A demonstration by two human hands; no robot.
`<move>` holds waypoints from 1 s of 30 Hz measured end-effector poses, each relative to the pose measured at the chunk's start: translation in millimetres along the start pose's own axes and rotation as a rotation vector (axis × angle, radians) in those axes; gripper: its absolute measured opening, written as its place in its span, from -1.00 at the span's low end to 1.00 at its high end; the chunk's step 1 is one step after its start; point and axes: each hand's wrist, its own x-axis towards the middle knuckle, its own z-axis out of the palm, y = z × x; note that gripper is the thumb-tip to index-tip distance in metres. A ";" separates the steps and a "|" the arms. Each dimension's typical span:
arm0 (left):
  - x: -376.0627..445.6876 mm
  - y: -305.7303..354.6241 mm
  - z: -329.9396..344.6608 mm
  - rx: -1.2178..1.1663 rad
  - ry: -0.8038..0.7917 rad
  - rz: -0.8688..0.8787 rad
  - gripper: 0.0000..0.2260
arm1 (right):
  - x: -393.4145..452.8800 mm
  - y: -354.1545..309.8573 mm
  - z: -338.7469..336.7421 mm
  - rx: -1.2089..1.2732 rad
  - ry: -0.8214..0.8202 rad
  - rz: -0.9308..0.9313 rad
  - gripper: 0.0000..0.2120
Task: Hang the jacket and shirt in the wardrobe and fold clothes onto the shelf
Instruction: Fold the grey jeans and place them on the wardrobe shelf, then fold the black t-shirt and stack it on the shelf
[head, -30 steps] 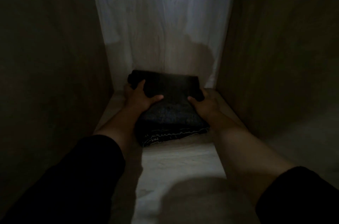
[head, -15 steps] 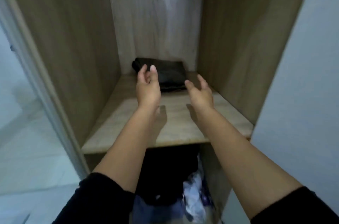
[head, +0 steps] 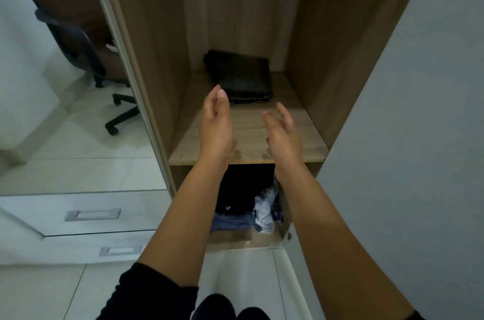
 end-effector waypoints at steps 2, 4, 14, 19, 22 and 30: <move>-5.6 31.8 -1.6 0.017 0.025 -0.023 -0.62 | -17.2 -31.2 1.2 -0.018 -0.031 -0.015 -0.50; -13.8 64.6 -2.0 0.038 0.034 -0.047 -0.62 | -34.5 -64.6 2.5 -0.030 -0.049 -0.011 -0.49; -63.6 255.0 -11.4 0.105 0.070 -0.060 -0.63 | -109.7 -240.9 22.4 -0.082 -0.148 -0.035 -0.49; -105.1 306.4 -41.5 0.139 0.216 -0.008 -0.57 | -149.9 -276.8 36.6 -0.124 -0.308 -0.085 -0.49; -140.9 322.2 -68.6 0.167 0.341 0.027 -0.55 | -179.8 -285.0 47.9 -0.151 -0.419 -0.092 -0.49; -274.7 335.3 -144.9 0.223 0.778 0.013 -0.52 | -286.6 -261.0 80.6 -0.174 -0.829 -0.049 -0.50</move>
